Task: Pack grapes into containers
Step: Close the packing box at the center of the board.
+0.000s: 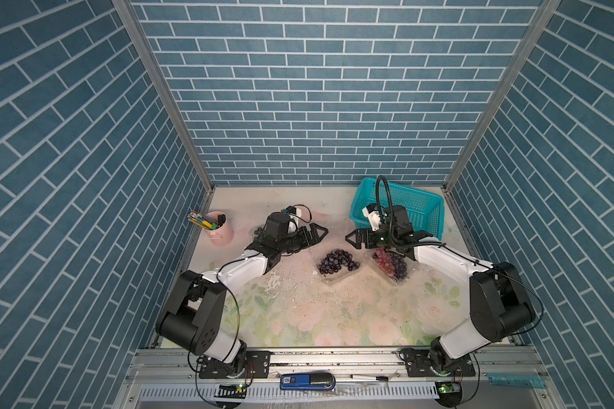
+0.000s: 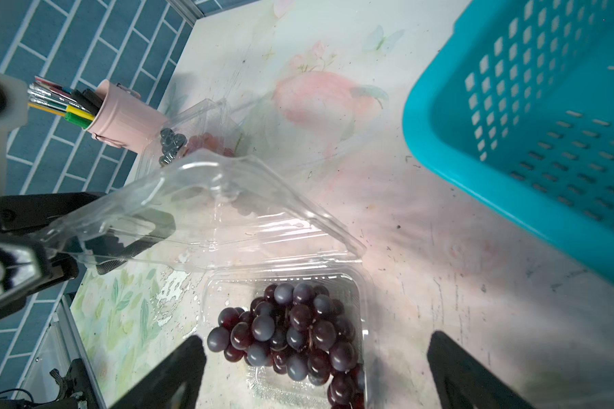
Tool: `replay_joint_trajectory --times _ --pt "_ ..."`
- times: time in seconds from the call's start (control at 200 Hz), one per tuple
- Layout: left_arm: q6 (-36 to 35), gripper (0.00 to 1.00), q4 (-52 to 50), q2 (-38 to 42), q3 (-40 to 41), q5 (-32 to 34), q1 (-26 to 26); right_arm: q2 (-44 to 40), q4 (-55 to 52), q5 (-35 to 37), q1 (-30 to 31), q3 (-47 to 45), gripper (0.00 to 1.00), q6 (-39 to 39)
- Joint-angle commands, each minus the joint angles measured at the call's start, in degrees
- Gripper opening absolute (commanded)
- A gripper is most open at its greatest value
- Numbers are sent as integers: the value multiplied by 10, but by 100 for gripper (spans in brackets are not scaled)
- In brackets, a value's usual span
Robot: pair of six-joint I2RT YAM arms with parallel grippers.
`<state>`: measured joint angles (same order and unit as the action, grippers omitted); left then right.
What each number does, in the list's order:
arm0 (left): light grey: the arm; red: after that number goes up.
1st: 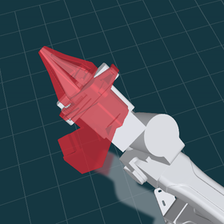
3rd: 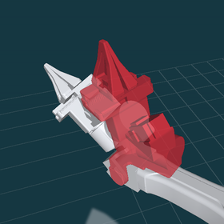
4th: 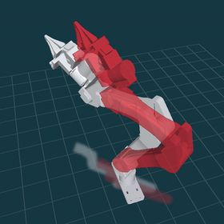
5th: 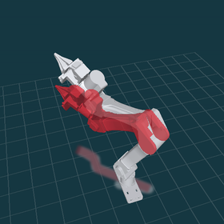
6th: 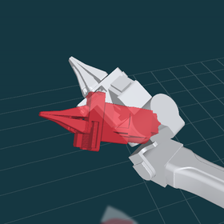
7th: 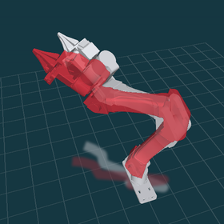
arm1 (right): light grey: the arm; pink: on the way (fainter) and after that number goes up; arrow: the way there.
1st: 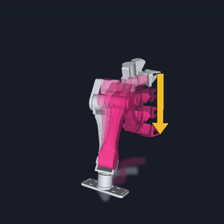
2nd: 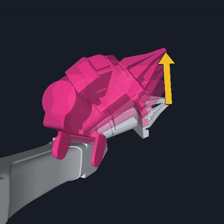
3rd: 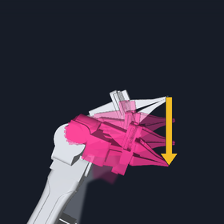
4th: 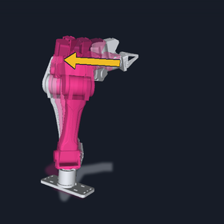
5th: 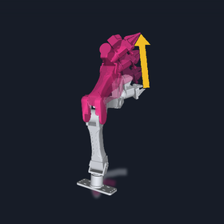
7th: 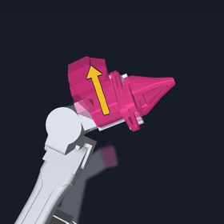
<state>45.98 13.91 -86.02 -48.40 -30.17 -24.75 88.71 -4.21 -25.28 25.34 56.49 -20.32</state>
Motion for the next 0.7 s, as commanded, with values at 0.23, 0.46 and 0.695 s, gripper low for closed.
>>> replay_joint_trajectory --times 0.23,0.46,0.695 --pt "-12 99 -41 52 -13 18 -39 -112 -6 12 -55 -67 99 -97" --pt "9 99 -12 11 -24 28 -92 -151 -4 18 -83 -111 99 -244" --pt "30 99 30 -29 -19 31 -129 -227 104 36 -75 -222 94 -417"
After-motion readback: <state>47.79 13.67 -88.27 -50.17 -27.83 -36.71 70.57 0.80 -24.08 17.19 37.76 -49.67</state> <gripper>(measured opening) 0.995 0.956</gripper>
